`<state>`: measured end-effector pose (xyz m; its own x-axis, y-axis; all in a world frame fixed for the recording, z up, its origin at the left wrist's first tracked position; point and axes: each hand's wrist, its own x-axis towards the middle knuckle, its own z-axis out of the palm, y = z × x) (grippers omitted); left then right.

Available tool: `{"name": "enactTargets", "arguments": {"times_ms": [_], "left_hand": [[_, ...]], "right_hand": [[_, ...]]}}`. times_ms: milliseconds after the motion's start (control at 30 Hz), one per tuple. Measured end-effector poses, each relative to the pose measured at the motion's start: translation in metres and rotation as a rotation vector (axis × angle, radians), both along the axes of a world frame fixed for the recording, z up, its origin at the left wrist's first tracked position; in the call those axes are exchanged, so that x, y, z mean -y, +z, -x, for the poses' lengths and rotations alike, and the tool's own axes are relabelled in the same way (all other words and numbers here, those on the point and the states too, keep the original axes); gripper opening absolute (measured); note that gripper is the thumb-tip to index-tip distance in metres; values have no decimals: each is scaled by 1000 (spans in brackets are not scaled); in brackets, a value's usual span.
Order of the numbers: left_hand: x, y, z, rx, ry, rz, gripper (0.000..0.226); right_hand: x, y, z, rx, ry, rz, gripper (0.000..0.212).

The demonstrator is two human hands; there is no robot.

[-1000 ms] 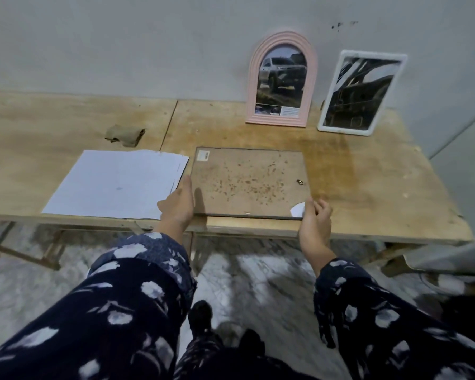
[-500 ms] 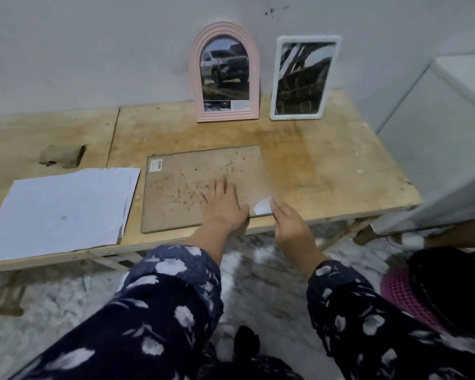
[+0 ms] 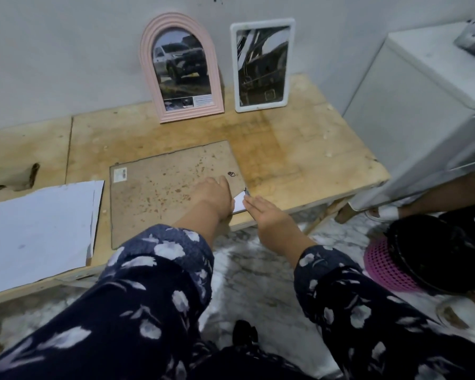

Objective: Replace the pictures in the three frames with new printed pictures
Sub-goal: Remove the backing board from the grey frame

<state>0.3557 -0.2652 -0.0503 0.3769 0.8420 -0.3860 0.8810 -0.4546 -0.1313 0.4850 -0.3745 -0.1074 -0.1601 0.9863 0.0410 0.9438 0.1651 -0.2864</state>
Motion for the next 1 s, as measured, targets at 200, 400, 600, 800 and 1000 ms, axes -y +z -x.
{"name": "enactTargets", "arguments": {"times_ms": [200, 400, 600, 800, 1000], "left_hand": [[-5, 6, -16, -143, -65, 31, 58], [-13, 26, -19, -223, -188, 94, 42], [-7, 34, -17, -223, -240, 43, 40], [-8, 26, -14, -197, -242, -37, 43], [-12, 17, -9, -158, -221, -34, 44]], "right_hand": [[5, 10, -2, 44, 30, 33, 77], [8, 15, -3, 65, 37, 96, 78], [-15, 22, 4, -340, -187, 2, 49], [-62, 43, 5, -148, -212, -6, 48], [-84, 40, 11, 36, -141, 75, 50]]}}
